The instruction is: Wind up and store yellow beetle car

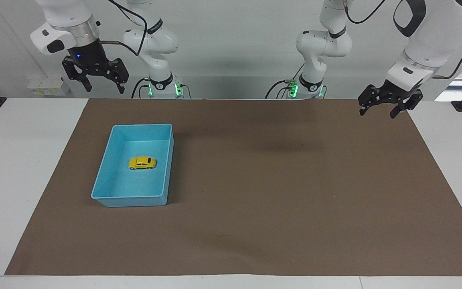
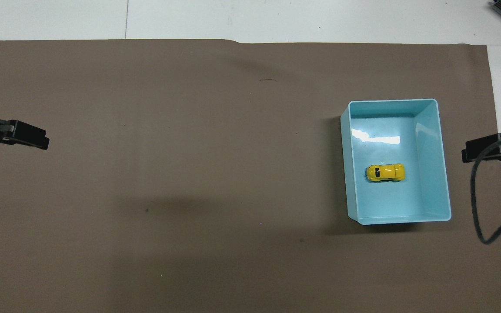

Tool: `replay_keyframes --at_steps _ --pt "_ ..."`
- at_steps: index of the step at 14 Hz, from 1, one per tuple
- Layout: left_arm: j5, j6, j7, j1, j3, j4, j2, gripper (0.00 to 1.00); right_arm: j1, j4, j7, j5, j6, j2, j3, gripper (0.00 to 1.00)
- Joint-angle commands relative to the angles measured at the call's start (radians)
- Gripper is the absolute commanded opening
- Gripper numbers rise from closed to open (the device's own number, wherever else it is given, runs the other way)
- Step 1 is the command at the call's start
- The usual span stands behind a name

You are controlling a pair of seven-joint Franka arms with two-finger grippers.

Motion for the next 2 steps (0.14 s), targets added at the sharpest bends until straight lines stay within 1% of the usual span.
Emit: replay_keyframes --at_steps 1,2 --pt "-0.015 -0.025 0.012 0.013 -0.008 0.024 0.007 1.00 -0.011 0.032 -0.001 -0.013 -0.021 0.016 0.009 1.00" --pt "-0.015 -0.026 0.014 0.013 -0.008 0.024 0.007 1.00 -0.011 0.032 -0.001 -0.013 -0.022 0.016 0.009 1.00"
